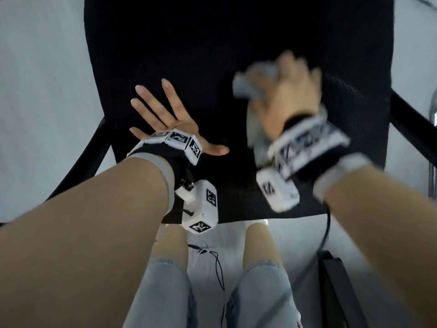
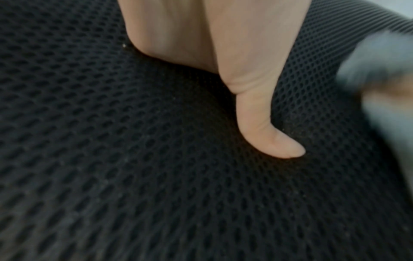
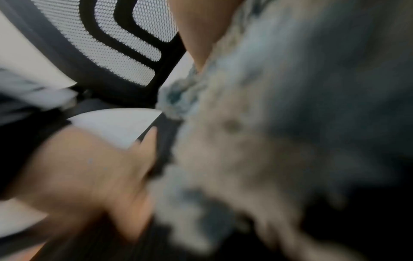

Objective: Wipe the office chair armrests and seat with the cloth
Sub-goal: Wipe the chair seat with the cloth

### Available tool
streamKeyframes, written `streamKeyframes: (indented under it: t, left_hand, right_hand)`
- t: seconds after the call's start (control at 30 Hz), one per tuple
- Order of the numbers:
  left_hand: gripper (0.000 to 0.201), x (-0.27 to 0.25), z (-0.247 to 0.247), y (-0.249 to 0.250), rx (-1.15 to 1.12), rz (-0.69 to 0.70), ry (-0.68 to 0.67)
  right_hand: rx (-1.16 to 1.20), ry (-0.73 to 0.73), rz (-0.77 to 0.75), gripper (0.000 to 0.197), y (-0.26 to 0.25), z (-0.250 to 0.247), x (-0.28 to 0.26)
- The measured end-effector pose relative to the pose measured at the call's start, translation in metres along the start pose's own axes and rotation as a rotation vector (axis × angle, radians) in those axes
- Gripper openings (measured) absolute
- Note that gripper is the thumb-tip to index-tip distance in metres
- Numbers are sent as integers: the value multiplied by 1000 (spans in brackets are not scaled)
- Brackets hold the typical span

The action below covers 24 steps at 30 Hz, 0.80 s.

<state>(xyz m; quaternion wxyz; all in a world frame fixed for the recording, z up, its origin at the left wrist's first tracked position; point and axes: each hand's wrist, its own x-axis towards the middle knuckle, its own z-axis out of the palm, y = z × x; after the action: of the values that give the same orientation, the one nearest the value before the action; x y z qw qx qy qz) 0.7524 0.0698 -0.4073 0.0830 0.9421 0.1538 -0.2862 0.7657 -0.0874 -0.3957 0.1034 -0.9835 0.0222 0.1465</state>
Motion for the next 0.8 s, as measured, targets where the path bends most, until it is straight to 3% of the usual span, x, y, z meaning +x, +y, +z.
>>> streamKeyframes:
  t: [0.13, 0.23, 0.43, 0.5, 0.57, 0.63, 0.7, 0.8]
  left_hand:
    - [156, 2, 4, -3, 16, 9, -28]
    - [158, 1, 2, -3, 39, 16, -10]
    - [152, 1, -11, 0, 96, -2, -111]
    - [146, -4, -12, 9, 109, -45, -106]
    - [139, -15, -13, 24, 79, -36, -79]
    - [136, -28, -13, 40, 74, 114, -157]
    - [146, -37, -8, 55, 121, 230, -317]
    - [158, -40, 6, 76, 152, 170, -355]
  right_hand:
    - [123, 45, 148, 37, -3, -22, 66]
    - [68, 36, 187, 40, -9, -8, 29]
    - [109, -197, -49, 45, 10, 19, -106]
    - [175, -216, -91, 43, 18, 14, -119]
    - [234, -134, -45, 42, 27, 5, -122]
    - [278, -58, 42, 43, 38, -4, -121]
    - [290, -16, 92, 46, 48, -8, -120]
    - [221, -37, 87, 49, 56, 0, -115]
